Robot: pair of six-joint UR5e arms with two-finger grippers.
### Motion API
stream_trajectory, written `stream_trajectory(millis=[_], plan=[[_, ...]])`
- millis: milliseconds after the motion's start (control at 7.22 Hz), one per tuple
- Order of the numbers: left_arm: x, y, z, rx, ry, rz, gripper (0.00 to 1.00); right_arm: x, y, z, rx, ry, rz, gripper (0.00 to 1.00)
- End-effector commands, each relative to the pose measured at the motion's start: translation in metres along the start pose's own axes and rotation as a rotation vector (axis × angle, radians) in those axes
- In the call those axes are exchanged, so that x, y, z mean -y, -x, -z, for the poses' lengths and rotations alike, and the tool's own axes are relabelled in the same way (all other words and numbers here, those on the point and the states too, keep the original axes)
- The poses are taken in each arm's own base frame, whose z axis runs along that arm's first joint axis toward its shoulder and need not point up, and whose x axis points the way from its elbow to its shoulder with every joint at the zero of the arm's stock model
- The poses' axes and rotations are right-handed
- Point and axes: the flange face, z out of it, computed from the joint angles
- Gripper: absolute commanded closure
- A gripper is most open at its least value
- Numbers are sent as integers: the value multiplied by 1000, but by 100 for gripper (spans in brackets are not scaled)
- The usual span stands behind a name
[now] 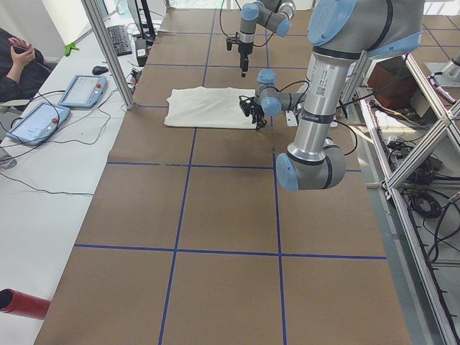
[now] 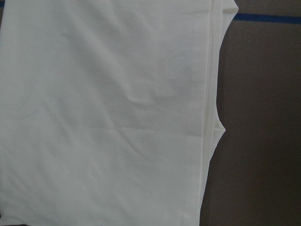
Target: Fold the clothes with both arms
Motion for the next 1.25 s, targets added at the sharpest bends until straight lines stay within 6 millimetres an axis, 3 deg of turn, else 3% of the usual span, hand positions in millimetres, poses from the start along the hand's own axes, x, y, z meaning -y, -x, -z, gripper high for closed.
stream_trajectory(millis=[0, 415, 554, 831, 1108], plan=[[-2, -1, 0, -2, 3, -2, 68, 0, -1, -1, -2, 1, -1, 0], [-2, -1, 1, -5, 2, -4, 96, 0, -3, -3, -7, 3, -2, 0], [-4, 0, 1, -6, 2, -5, 100, 0, -3, -3, -8, 3, -2, 0], [-4, -1, 12, -22, 8, -9, 100, -2, -2, -3, -6, 5, -24, 0], [-8, -3, 25, -44, 21, -37, 100, -19, 8, -12, -3, 30, -159, 0]])
